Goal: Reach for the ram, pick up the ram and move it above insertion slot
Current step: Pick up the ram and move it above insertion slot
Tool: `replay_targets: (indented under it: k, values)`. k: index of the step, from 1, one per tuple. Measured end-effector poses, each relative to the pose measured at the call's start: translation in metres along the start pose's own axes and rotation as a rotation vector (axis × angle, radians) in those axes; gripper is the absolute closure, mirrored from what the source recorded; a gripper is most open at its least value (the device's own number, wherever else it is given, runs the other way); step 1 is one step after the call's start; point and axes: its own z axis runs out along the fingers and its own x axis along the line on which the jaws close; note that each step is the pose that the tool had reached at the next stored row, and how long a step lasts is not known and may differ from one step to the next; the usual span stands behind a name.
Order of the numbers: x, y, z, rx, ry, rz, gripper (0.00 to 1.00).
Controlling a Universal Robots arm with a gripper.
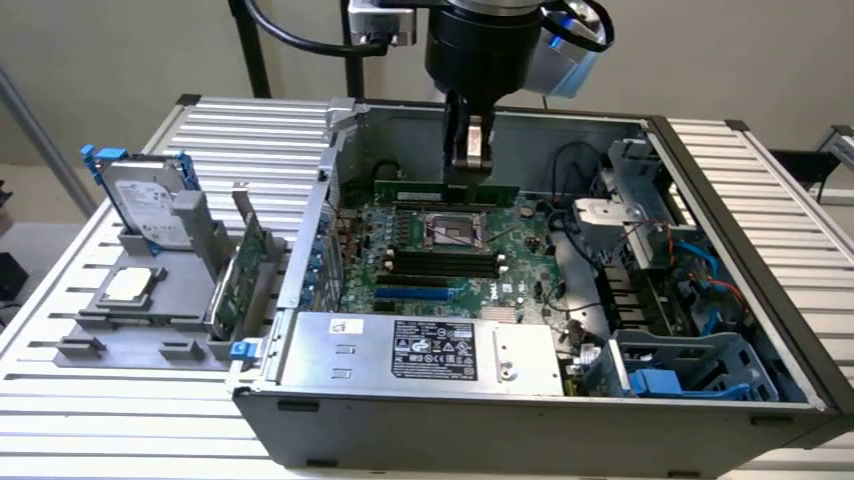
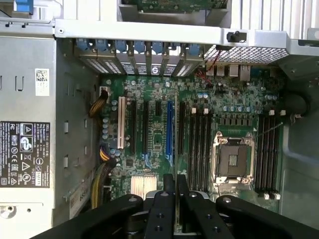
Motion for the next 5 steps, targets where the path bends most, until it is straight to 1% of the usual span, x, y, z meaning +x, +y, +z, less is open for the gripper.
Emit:
replay_targets:
  k: [5]
  values:
    - [0.0000,0.0000,0.0000,-0.0001,0.0000,0.000,0.86]
